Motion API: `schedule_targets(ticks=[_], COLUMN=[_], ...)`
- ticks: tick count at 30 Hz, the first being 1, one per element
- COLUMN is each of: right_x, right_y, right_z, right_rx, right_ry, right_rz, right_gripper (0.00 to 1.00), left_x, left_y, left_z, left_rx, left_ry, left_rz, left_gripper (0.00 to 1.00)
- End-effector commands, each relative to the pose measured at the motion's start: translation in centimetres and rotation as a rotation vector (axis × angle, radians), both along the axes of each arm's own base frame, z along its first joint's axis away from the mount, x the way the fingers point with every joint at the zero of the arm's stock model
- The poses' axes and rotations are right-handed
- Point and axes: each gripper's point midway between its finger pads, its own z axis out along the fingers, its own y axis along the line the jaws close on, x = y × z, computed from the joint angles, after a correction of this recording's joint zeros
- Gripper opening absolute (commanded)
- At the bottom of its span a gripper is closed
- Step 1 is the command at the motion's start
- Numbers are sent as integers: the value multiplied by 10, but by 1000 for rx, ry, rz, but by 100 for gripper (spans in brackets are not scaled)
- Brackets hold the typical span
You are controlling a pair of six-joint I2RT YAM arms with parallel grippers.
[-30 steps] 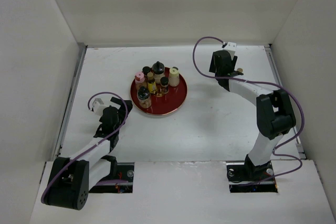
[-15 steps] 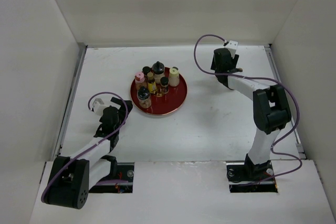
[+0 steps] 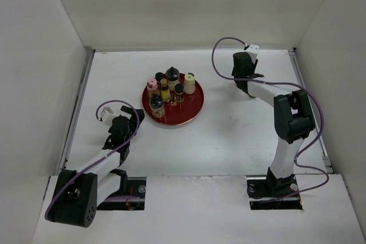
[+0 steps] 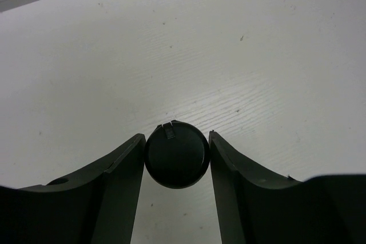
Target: Organize the condiment bottles
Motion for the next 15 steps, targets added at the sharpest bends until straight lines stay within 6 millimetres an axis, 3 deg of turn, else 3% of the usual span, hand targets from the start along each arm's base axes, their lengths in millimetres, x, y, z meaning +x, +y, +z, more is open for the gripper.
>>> schedule_targets(ticks=[1, 6, 12, 15], right_x=[15, 13, -2, -17], right_y=[2, 2, 1, 17], right_z=[21, 23, 70, 88], right_rx=[40, 43, 64, 72], right_ry=[-70, -70, -175, -205], right_rz=[-6, -3, 5, 50], right_gripper=[53, 43, 39, 38], left_x=[14, 14, 14, 14], left_y=[-1, -1, -1, -1], left_z=[24, 25, 26, 26], left_rx=[-8, -8, -7, -7], left_ry=[-80, -84, -87, -87], left_rz=[-1, -2, 0, 0], left_gripper=[100, 100, 100, 100])
